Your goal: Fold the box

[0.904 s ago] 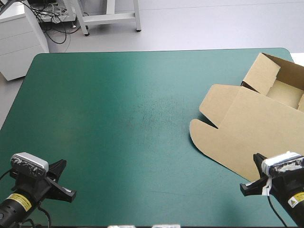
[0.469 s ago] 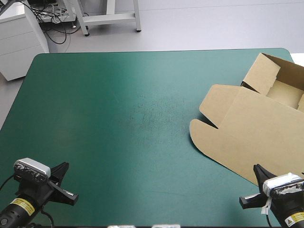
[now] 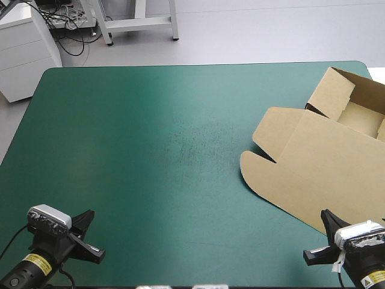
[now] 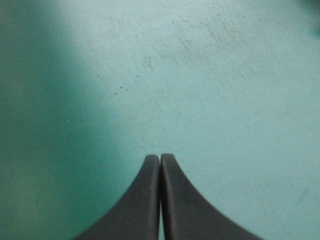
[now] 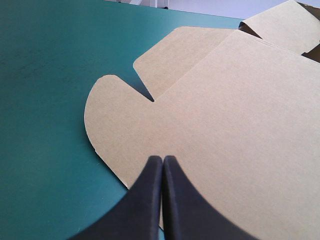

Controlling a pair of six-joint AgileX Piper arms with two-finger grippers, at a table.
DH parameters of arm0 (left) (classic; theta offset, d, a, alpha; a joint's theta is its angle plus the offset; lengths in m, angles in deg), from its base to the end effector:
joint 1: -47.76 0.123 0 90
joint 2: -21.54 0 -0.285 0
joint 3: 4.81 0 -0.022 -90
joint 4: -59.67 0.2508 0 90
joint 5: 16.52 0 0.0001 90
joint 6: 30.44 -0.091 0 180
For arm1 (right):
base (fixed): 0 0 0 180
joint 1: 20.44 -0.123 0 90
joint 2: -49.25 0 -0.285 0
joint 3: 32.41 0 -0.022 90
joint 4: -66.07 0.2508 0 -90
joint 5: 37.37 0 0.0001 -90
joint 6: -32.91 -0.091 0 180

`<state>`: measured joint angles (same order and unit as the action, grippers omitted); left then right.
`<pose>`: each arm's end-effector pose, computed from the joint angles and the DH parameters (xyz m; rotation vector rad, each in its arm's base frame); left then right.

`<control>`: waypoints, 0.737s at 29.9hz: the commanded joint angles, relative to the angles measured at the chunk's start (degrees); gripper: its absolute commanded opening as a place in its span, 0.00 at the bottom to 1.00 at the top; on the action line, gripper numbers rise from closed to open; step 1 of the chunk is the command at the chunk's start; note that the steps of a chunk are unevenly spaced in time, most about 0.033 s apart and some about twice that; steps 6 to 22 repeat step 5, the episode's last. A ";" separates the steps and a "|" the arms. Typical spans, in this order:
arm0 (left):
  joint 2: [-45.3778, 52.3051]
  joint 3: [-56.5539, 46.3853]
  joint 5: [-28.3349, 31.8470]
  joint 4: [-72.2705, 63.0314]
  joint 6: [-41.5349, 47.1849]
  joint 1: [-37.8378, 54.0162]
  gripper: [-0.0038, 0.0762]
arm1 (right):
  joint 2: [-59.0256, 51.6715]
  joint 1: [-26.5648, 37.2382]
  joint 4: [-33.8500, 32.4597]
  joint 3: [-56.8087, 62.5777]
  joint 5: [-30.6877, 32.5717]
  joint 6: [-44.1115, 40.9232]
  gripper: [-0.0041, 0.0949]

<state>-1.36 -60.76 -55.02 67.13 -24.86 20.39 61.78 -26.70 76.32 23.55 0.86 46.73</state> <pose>0.0566 -0.0210 0.2626 0.4401 2.0012 -0.2128 0.0326 0.0137 0.2718 -0.2699 1.8347 0.1087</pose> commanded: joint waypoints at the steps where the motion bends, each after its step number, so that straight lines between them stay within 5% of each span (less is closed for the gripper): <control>1: 0.48 1.64 3.14 0.56 0.38 -0.26 0.01 | 0.58 -0.25 0.24 -1.31 -3.79 0.08 0.02; 22: 1.88 1.64 1.66 0.93 0.38 -0.26 0.01 | 0.58 -0.25 0.24 -1.31 -3.79 0.08 0.02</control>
